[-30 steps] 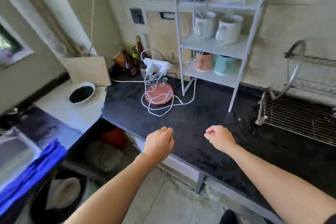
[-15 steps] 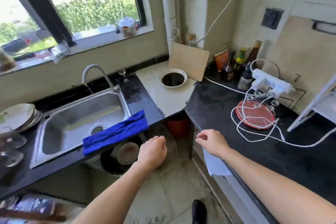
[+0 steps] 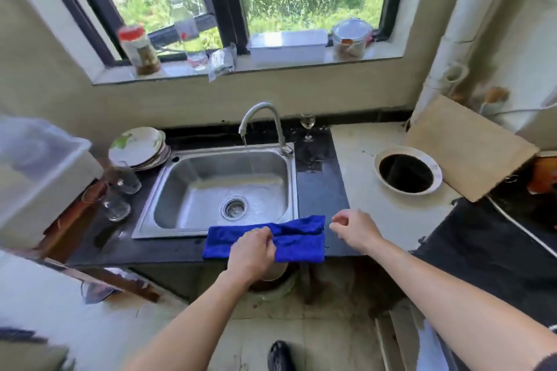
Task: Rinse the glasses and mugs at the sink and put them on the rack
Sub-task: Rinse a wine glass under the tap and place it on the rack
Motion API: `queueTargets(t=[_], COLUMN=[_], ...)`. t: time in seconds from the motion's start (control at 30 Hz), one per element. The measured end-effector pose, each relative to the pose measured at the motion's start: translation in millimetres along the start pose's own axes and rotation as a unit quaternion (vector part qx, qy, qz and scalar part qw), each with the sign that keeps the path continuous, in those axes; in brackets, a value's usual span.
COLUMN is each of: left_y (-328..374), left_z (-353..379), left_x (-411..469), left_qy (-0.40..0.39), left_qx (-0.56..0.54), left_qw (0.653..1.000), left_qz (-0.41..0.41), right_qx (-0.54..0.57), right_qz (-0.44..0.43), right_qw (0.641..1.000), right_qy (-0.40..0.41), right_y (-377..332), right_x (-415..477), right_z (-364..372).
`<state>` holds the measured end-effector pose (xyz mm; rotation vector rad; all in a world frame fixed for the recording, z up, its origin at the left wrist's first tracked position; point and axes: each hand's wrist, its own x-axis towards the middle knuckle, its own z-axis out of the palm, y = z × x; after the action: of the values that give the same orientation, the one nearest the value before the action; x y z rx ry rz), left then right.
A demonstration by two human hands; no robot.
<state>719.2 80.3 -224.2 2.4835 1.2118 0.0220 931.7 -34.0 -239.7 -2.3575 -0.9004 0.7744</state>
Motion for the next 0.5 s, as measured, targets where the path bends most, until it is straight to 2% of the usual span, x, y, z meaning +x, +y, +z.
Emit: queueTargets(t=[0.23, 0.5], left_y=[-37, -40], left_z=[-16, -16], left_x=[100, 183], left_qy=[-0.005, -0.029], left_qx=[-0.046, -0.081], left_qw=[0.998, 0.995], left_qz=[-0.029, -0.048], right_qx=[-0.007, 0.012], right_qz=[0.033, 0.069], right_qw=[0.999, 0.997], right_qy=[0.005, 0.032], right_y=[-41, -71], right_x=[114, 225], right_z=[-5, -28])
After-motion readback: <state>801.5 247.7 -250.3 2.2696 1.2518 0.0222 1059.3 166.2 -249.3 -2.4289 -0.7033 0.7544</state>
